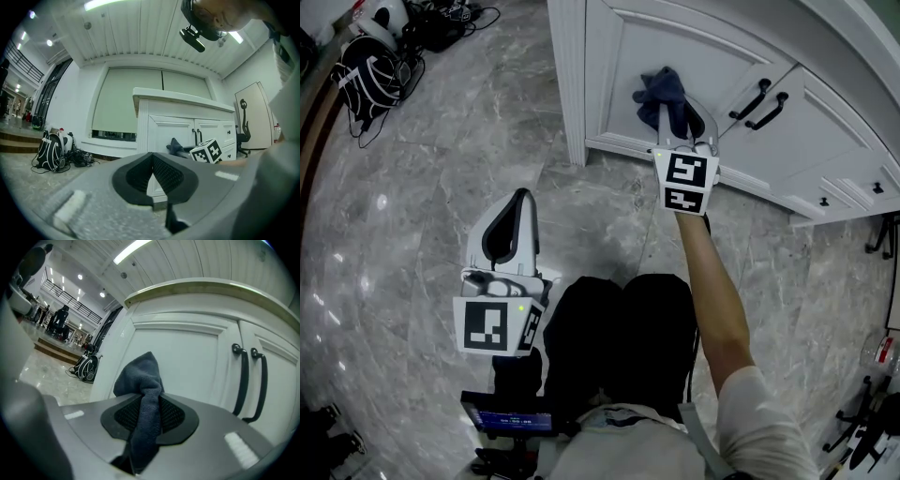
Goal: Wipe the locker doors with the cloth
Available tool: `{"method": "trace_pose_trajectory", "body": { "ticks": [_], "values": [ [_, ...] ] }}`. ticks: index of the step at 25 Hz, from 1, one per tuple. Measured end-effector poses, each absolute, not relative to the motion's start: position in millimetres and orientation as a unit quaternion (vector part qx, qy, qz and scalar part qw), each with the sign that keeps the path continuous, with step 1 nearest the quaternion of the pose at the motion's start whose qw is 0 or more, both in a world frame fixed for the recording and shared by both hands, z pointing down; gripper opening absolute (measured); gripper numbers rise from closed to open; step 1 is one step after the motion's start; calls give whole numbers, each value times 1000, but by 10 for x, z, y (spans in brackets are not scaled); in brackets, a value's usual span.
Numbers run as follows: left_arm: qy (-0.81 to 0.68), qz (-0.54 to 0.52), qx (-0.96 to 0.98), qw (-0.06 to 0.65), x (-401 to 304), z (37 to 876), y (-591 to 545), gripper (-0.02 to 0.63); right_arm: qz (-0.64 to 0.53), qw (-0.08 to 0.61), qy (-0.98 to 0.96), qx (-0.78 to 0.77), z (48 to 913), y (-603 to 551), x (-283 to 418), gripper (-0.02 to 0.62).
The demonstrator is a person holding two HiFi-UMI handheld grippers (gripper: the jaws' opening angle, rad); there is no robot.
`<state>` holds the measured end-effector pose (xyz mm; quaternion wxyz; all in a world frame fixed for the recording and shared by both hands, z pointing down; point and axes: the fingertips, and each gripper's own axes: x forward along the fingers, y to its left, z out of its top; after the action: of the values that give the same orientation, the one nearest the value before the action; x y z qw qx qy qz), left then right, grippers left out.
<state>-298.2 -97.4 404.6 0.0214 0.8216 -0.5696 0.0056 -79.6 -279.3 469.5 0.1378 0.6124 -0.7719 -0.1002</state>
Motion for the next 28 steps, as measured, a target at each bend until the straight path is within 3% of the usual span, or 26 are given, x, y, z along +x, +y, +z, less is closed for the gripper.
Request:
{"method": "trace_pose_trajectory", "body": {
  "ticks": [13,28],
  "values": [
    [-566,13,824,17,-2829,4041,-986,2,-100,133,-740,652,4722,-2675,-145,92],
    [-569,17,822,24,-2838,4121,-998,3,-81,150,-738,652,5312,-2649,-141,91]
  ]
}}
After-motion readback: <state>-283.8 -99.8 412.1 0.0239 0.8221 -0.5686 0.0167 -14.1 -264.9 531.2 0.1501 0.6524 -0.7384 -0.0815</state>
